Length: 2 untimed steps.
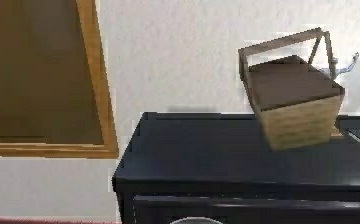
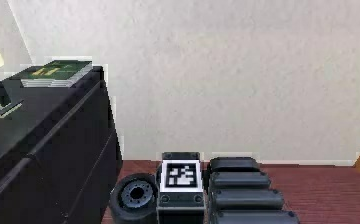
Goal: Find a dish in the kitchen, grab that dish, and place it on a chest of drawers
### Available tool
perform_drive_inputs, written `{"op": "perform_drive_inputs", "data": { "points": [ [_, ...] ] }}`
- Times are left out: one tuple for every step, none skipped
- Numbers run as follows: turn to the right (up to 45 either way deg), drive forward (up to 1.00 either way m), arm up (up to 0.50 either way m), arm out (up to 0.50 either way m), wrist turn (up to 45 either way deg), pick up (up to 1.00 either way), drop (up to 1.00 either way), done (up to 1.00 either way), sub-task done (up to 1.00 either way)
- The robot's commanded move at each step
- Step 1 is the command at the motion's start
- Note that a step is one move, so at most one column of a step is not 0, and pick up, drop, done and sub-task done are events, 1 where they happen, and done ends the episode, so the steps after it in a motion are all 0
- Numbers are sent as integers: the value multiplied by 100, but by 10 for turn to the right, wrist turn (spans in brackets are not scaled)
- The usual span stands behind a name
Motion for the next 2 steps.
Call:
{"op": "perform_drive_inputs", "data": {
  "points": [
    [-420,0,0,0,0,0,0,0,0],
    [0,0,0,48,0,0,0,0,0]
  ]
}}
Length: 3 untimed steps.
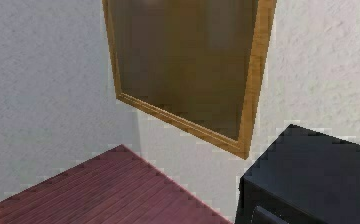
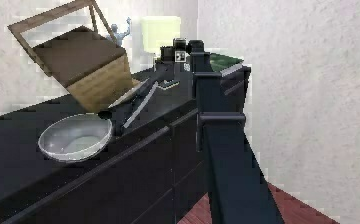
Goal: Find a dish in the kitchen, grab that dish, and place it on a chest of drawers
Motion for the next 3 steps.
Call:
{"op": "perform_drive_inputs", "data": {
  "points": [
    [0,0,0,0,450,0,0,0,0],
    [0,0,0,0,450,0,0,0,0],
    [0,0,0,0,30,0,0,0,0]
  ]
}}
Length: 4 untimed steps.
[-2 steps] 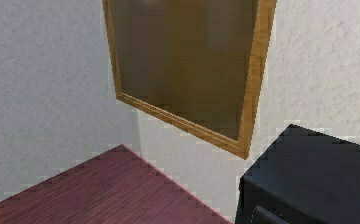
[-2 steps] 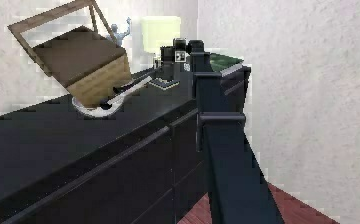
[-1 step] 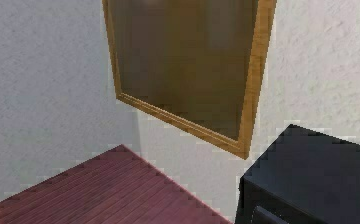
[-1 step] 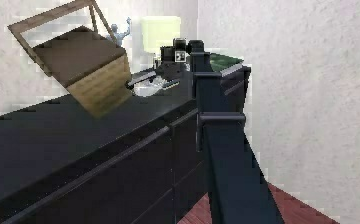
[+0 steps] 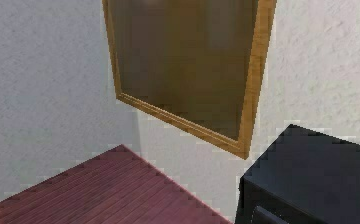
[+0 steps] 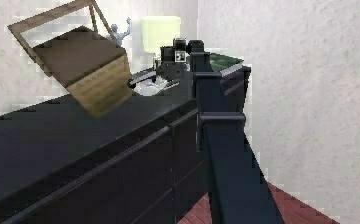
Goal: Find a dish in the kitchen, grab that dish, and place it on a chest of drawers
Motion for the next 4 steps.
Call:
{"op": "perform_drive_inputs", "data": {
  "points": [
    [0,0,-12,0,0,0,0,0,0],
    [0,0,0,0,0,0,100,0,0],
    [0,0,0,-10,0,0,0,0,0],
    [0,0,0,0,0,0,0,100,0]
  ]
}}
